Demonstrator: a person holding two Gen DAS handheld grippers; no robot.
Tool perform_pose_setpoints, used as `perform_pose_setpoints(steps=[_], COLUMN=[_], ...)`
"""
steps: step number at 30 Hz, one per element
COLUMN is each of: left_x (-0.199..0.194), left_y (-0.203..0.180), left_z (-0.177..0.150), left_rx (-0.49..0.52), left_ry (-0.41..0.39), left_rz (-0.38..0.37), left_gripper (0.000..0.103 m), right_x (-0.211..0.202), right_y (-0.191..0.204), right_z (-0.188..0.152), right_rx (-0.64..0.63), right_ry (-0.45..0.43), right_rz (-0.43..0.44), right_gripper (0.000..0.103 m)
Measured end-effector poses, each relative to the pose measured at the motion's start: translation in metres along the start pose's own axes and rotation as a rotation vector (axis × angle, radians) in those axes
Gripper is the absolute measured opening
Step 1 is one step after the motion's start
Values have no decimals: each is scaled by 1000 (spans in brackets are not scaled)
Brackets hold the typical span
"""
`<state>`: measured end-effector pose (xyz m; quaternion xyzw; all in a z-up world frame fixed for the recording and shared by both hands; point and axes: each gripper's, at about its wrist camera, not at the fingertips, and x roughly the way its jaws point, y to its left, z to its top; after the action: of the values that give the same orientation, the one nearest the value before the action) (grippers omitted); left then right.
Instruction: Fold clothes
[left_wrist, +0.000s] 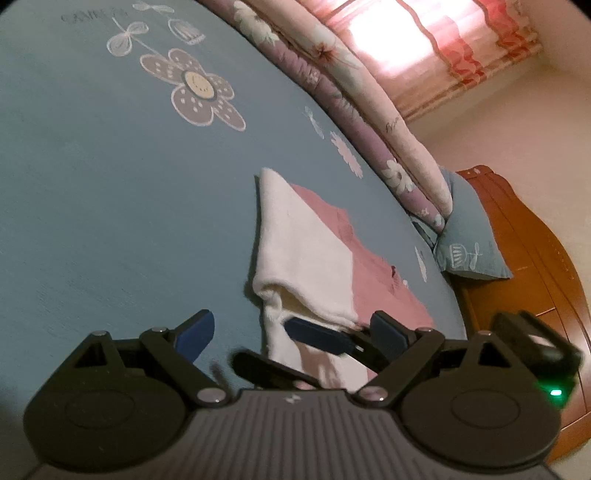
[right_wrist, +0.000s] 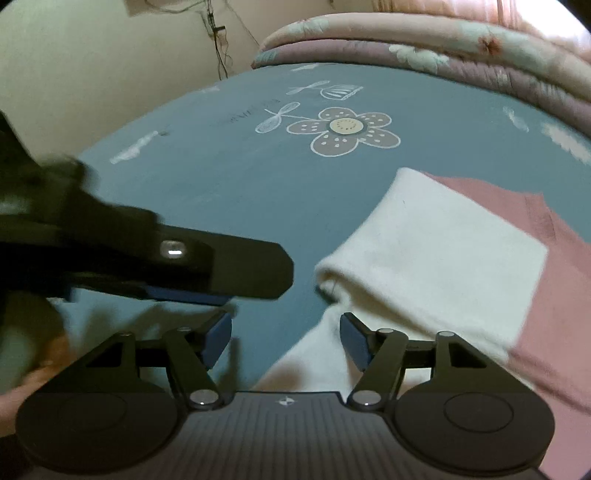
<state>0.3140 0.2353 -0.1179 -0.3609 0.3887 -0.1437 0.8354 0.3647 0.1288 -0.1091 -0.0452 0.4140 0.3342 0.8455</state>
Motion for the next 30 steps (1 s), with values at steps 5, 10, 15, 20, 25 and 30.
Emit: perform_pose_setpoints(steps=[5,10,15,20,25,30], left_x=[6,13,21,23,15,9], left_y=[-9,-22,-33,-35,-28,-25], left_z=[-4,-9,-15,-17,-14,-12], left_rx=[28,87,156,192,169,158], left_ry=[24,55,93,121,100,80], left_rz=[1,44,101,116,119,139], left_gripper=[91,91,91,91,91,91], right_x=[-38,-55,-48,-19,18,42], right_y=[-12,-43,-76,-70,-60,-47], right_z=[-7,2,14,39,65,73], right_rx=[-43,-22,64,5,-61,-115], right_ry=[-29,-53,-64,-64,-46,-40], right_rz=[-113,-243,-352,-389,-402,-287], right_gripper=[70,70,70,70,21,18])
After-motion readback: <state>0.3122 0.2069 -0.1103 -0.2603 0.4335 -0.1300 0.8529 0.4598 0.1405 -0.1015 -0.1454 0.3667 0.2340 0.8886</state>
